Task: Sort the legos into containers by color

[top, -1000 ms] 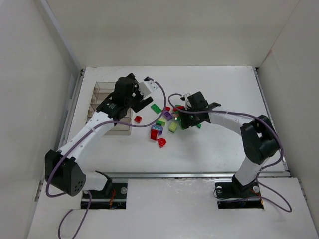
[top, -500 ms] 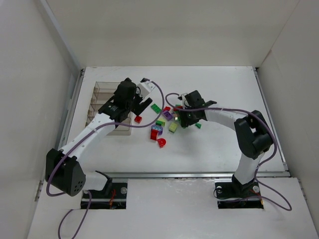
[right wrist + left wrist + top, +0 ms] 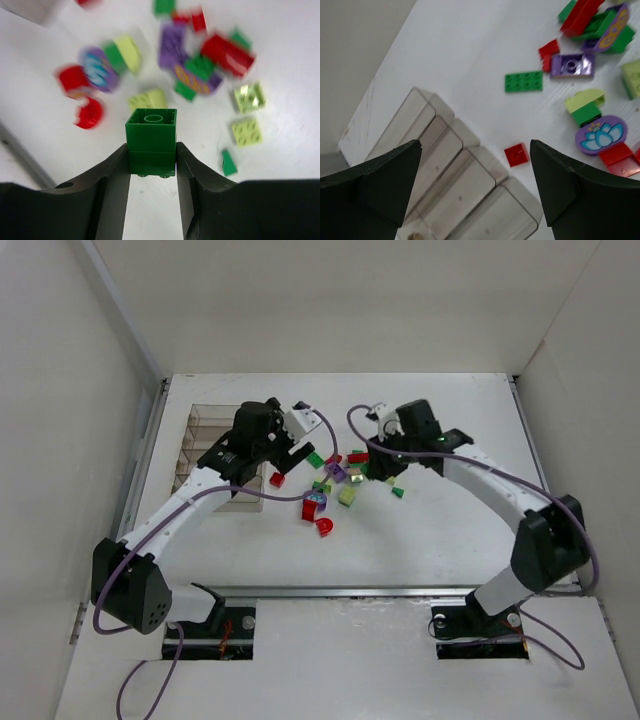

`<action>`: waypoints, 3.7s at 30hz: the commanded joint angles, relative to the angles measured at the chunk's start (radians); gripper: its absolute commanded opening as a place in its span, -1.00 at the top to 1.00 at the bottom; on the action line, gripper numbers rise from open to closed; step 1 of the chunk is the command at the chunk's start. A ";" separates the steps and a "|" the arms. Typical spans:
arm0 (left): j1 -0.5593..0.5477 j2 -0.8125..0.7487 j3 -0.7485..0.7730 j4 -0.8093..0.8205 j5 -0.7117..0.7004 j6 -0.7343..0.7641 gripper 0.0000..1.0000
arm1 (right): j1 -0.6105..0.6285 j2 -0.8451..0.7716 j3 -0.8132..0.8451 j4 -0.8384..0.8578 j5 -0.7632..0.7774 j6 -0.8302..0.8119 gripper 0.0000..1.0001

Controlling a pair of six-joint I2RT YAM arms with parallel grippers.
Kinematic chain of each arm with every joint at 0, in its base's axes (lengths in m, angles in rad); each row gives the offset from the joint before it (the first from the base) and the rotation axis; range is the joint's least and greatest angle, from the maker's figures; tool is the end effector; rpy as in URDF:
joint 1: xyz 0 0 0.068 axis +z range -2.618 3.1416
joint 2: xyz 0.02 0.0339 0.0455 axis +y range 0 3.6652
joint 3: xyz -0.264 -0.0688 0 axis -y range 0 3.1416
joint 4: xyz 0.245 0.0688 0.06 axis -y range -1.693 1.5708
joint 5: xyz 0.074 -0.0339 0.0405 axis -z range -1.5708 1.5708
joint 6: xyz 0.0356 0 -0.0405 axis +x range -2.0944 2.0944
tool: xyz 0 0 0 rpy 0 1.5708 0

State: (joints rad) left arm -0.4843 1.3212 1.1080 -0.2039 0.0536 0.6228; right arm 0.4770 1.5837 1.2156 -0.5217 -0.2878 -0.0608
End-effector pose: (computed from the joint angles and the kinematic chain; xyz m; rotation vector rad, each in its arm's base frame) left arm 0.2709 -0.1447 0.3317 1.0741 1.6722 0.0363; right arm 0.2989 0.1658 0.2613 -0.7822 2.3588 0.5335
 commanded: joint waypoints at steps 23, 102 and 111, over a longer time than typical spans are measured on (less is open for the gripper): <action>-0.057 -0.116 -0.234 0.390 0.856 1.414 -0.71 | -0.060 0.027 0.303 -0.232 -0.725 -0.148 1.00; 0.418 0.095 -0.119 -0.261 0.160 0.142 0.58 | -0.067 0.125 0.277 0.015 -0.378 0.070 1.00; 0.418 0.032 -0.116 -0.269 0.189 0.245 -1.00 | -0.067 0.094 0.274 -0.006 -0.378 0.070 0.86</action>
State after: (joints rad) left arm -0.0658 1.4113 0.9424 -0.4618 0.2073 0.8349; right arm 0.4011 1.7061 1.4517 -0.5175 -0.6613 0.0017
